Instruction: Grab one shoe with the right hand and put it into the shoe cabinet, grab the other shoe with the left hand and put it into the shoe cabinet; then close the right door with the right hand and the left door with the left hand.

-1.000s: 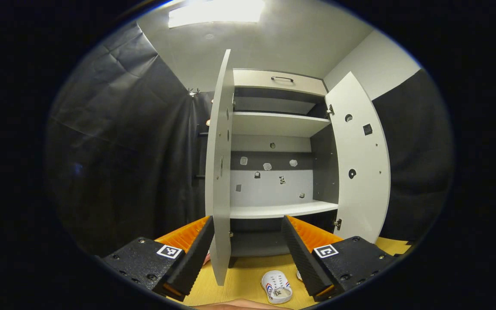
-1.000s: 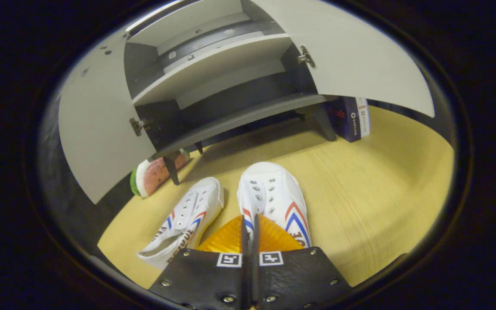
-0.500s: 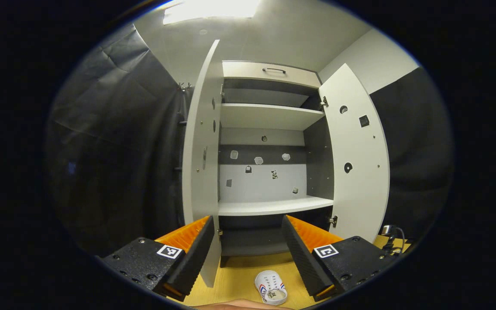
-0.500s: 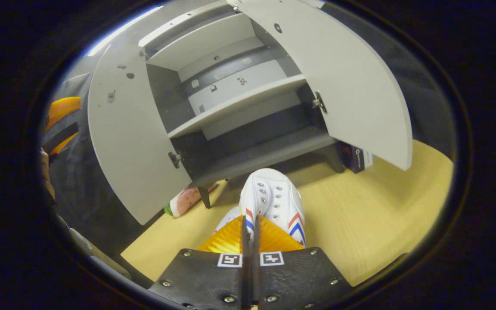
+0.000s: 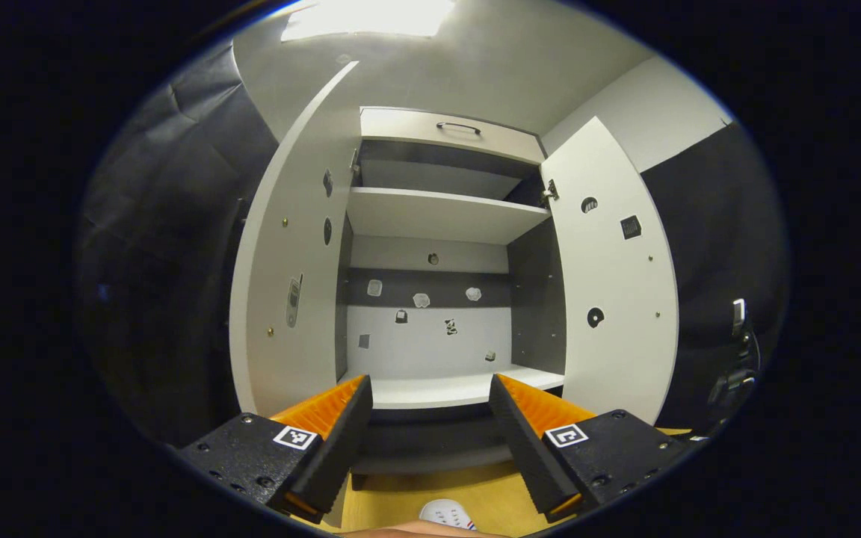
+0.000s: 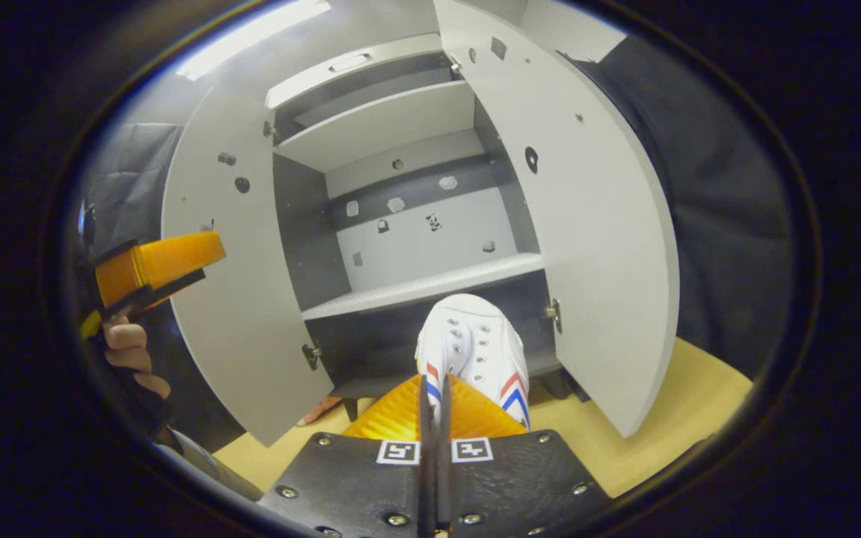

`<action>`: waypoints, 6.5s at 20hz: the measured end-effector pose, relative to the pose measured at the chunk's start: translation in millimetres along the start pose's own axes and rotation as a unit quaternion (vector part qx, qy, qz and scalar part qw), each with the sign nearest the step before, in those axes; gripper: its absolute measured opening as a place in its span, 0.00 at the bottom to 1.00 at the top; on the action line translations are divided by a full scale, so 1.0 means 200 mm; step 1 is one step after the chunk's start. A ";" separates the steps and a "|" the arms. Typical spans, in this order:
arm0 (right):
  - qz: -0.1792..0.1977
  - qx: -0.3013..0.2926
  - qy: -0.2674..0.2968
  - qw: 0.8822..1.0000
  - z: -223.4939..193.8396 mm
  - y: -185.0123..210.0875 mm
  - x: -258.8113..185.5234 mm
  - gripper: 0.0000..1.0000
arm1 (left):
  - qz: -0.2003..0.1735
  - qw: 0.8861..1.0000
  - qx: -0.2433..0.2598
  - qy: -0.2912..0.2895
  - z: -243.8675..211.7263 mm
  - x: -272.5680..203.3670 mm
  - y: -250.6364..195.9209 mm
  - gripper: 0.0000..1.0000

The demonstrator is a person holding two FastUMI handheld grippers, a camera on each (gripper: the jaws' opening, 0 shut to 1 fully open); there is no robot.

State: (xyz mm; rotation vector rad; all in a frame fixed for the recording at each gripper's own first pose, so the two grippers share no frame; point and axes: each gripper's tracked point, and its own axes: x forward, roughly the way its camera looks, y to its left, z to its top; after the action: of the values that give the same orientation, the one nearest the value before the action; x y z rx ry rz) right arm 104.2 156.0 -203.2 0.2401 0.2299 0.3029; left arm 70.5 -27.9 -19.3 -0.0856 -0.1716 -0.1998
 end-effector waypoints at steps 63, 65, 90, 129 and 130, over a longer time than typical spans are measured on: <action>-0.119 -0.156 -0.150 0.969 0.84 -0.03 0.32 0.98 | 0.048 0.989 0.012 0.138 -0.55 0.37 0.09 0.96; -0.124 -0.165 -0.148 0.967 0.77 -0.07 0.18 0.98 | 0.042 0.986 0.006 0.164 -0.65 0.32 0.06 0.96; -0.040 -0.101 -0.142 0.984 0.48 -0.10 -0.06 0.98 | 0.017 0.908 -0.040 0.416 -2.10 -0.35 0.09 0.95; 0.062 -0.106 -0.115 0.986 0.33 -0.16 0.10 1.00 | 0.081 0.983 0.007 0.167 -0.47 0.60 0.16 0.00; 0.067 -0.105 -0.116 0.985 0.33 -0.16 0.10 1.00 | 0.074 0.983 0.007 0.166 -0.41 0.65 0.14 0.00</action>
State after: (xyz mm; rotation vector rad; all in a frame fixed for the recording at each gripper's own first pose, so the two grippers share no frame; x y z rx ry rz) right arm 148.5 119.9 -152.1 0.0814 -0.0489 0.4258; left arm 216.1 -33.1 -79.0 -0.0498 0.1656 -0.0617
